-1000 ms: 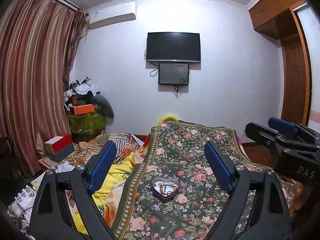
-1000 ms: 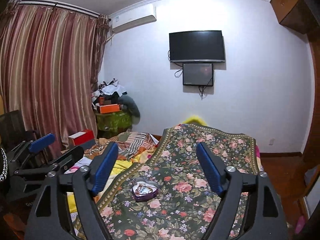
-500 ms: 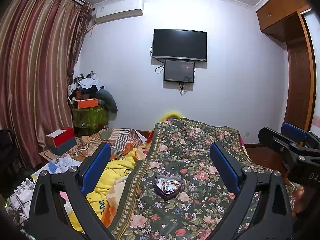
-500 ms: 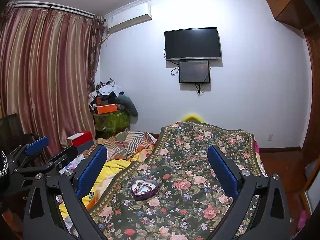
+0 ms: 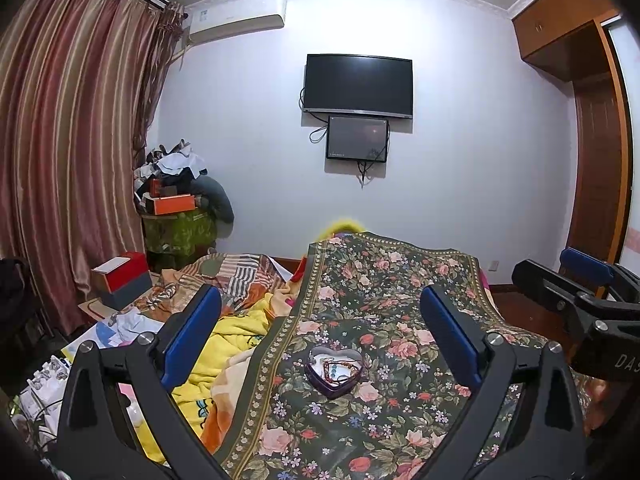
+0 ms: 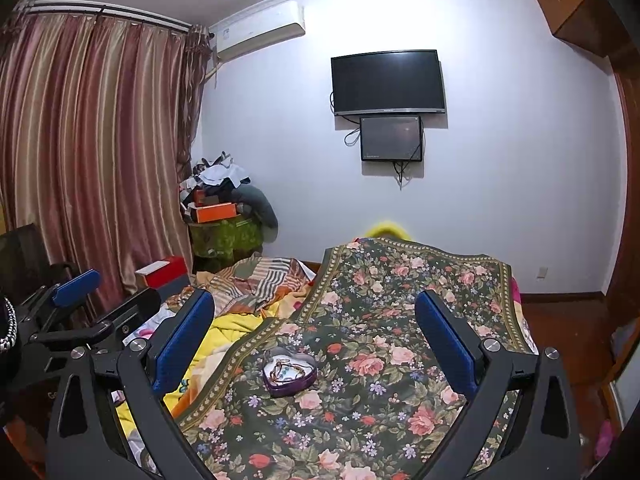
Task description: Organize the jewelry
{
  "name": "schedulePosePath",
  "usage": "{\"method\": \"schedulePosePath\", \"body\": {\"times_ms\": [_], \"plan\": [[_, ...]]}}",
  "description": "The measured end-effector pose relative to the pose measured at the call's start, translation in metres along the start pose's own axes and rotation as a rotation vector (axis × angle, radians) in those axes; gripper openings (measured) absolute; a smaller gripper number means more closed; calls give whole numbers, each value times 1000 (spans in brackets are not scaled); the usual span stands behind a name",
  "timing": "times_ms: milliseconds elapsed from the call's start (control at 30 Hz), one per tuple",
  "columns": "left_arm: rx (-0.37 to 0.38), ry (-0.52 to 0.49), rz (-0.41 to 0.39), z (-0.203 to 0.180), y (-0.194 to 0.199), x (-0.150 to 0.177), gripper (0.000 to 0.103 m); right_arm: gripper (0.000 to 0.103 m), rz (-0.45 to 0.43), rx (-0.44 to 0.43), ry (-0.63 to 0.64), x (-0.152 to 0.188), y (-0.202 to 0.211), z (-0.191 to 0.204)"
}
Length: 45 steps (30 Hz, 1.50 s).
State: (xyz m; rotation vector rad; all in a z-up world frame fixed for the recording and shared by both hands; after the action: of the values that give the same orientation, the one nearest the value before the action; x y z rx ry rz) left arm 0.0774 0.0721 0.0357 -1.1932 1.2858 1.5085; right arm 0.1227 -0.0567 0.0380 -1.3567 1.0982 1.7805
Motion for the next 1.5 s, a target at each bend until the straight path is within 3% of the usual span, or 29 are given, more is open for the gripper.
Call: {"method": "schedulePosePath", "body": {"times_ms": [1500], "plan": [[29,5,36,-5,-8,6,102,101,30,3,-11,5,-3,-6]]}}
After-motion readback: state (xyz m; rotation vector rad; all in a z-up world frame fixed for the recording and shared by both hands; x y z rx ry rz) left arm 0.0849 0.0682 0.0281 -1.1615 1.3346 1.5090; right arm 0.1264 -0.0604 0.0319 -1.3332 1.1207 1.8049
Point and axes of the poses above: each gripper's, at about its wrist camera, not at the fingertips, and y roughly against the way its jaws point, z to its left, x to its underside, the point moved 10 cm from there along -y, roughly the way its jaws point, and after that the axes turned 5 degrees about -y, right-handed, at the moved point
